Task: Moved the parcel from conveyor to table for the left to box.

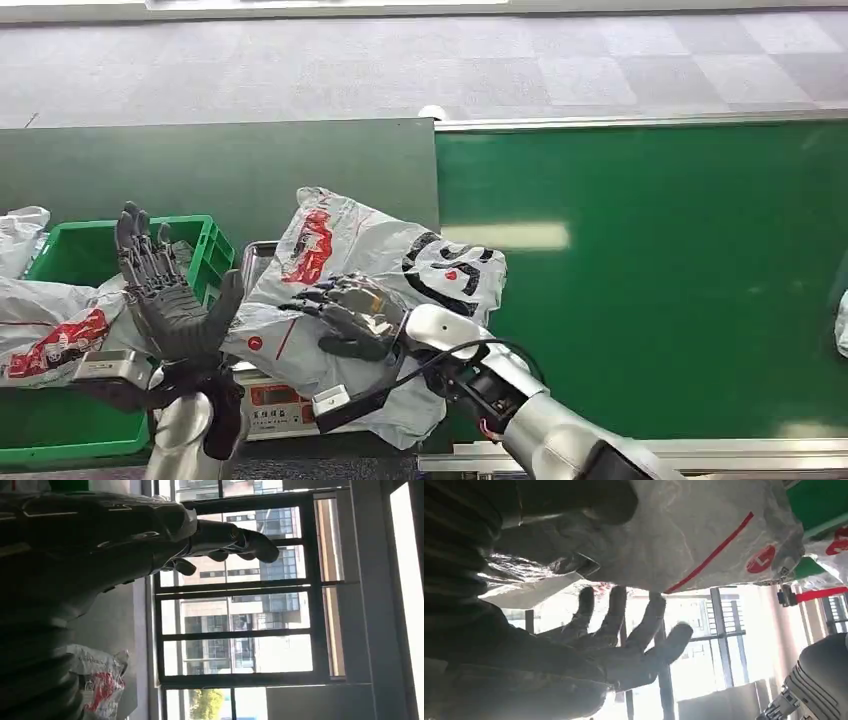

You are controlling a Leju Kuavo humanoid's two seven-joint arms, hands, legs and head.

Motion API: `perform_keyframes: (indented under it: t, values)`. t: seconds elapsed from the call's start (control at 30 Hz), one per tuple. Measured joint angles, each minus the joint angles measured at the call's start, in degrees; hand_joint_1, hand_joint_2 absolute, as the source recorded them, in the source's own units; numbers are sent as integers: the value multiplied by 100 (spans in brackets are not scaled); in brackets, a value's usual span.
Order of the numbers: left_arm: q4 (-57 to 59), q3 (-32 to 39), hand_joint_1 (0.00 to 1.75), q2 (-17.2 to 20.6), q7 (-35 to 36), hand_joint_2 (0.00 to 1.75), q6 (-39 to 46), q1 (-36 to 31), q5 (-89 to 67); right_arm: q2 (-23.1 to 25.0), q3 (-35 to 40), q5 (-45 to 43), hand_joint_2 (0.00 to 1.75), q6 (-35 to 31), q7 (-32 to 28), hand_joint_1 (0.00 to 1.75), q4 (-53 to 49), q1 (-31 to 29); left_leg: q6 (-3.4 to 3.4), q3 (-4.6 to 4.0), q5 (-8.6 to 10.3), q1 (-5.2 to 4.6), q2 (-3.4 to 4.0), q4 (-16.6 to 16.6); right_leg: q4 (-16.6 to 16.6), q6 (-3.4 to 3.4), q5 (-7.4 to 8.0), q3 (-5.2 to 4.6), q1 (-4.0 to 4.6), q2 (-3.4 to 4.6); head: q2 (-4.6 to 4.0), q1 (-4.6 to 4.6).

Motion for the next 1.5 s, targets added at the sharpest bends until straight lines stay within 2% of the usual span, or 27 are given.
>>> perform_keyframes:
  t: [0.1, 0.13, 0.2, 0.23, 0.37, 0.63, 0.83, 1.1, 1.33, 1.5]
  values:
    - [15, -9, 0, 0, 0, 175, 0, -6, 0, 0, -33, -4, 175, 0, -13, 17, 0, 0, 0, 0, 0, 0, 0, 0, 0, 0, 0, 0, 0, 0, 0, 0]
    - [15, -11, 0, 0, 0, 175, 0, -6, 0, 0, -35, -4, 175, 0, -13, 7, 0, 0, 0, 0, 0, 0, 0, 0, 0, 0, 0, 0, 0, 0, 0, 0]
    - [17, -11, 0, 0, 0, 175, 0, -7, 0, 0, -35, -4, 175, 0, -15, 7, 0, 0, 0, 0, 0, 0, 0, 0, 0, 0, 0, 0, 0, 0, 0, 0]
    - [17, -13, 0, 0, 0, 175, 0, -7, 0, 0, -37, -7, 175, -4, -15, 0, 0, 0, 0, 0, 0, 0, 0, 0, 0, 0, 0, 0, 0, 0, 0, 0]
    - [24, -13, 0, 0, 0, 175, 0, -12, 0, 0, -41, -22, 175, -64, -33, 0, 0, 2, 0, 0, 0, 0, 0, 0, 0, 0, 0, 0, 0, 0, 0, 0]
    - [103, -20, 0, -4, 0, 175, -22, -74, 0, -22, -52, -66, 175, -999, -240, 0, -311, 72, 0, 1, 0, 0, 0, 0, 0, 0, 0, 0, 0, 0, 0, 0]
    - [109, -17, 0, -17, 0, 175, -9, -64, 0, -133, -195, -595, 175, -1489, -299, 0, -984, 262, 0, 0, 0, 0, 0, 0, 0, 0, 0, 0, 0, 0, 0, 2]
    - [76, -2, 0, -15, 0, 175, 55, 35, 0, -391, -398, -1410, 175, -1364, -306, 0, -2169, 584, 0, 0, 0, 0, 0, 0, 0, 0, 0, 0, 0, 0, 0, 0]
    - [-142, 85, 0, -17, 0, 175, 118, 260, -9, -724, -1161, -2256, 175, -1436, -306, 0, -3273, 1113, 0, -1, -1, 0, -5, 0, -1, 0, -1, 0, -1, -1, 0, 0]
    - [-326, 166, 0, -17, 0, 175, 88, 460, -98, -1001, -2191, -3198, 175, -1009, -310, 0, -4055, 1642, 2, -2, -3, -3, -5, 0, -2, 1, -1, 0, -5, -1, 0, 0]
